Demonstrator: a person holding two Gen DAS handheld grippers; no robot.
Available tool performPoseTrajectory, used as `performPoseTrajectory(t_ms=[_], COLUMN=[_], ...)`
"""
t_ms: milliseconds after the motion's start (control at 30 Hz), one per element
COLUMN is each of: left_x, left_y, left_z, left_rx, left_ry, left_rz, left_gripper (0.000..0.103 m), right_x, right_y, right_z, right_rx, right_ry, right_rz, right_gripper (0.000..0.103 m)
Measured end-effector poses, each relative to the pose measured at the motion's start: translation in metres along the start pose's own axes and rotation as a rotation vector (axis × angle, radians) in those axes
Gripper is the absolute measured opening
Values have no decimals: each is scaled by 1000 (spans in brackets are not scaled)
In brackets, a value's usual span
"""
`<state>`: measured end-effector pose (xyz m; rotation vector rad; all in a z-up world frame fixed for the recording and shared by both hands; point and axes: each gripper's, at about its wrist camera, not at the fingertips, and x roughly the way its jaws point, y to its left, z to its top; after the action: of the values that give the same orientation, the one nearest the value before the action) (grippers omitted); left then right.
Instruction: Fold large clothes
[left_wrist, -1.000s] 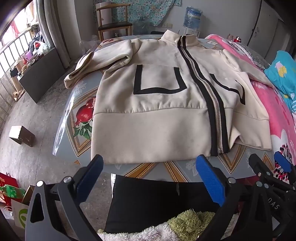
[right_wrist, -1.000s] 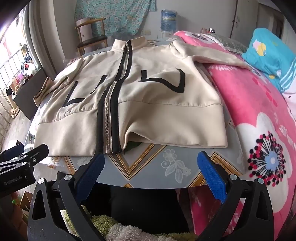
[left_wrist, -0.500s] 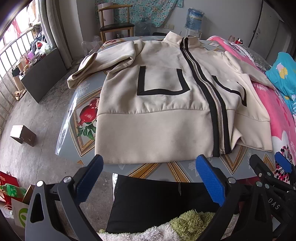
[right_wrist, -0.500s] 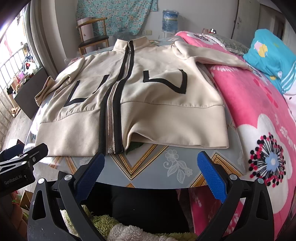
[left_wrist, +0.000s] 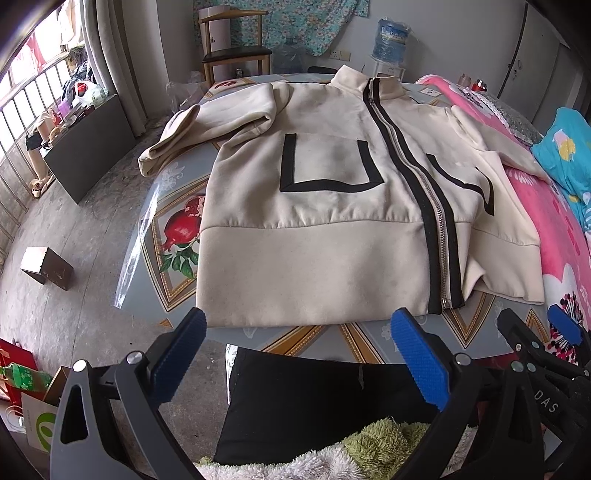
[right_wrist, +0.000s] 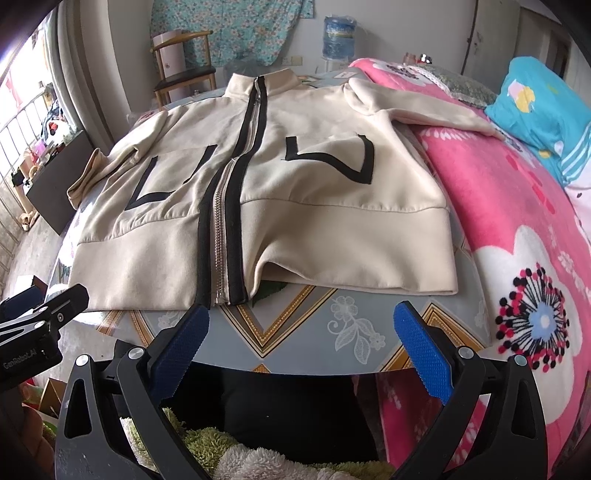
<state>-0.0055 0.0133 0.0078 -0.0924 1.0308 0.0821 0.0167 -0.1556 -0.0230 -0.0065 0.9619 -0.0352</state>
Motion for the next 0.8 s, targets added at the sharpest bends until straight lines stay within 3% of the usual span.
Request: performPoseTrajectory(t_ms=[800], left_x=[3], left_y=[2], left_z=[-3], left_rx=[-5], left_ry=[13], left_rz=[-11], left_gripper=[98], right_x=[-4], right_y=[1], right_z=[-3], right_rx=[-19], right_ry=[-10], right_rz=[-44], right_gripper=[97])
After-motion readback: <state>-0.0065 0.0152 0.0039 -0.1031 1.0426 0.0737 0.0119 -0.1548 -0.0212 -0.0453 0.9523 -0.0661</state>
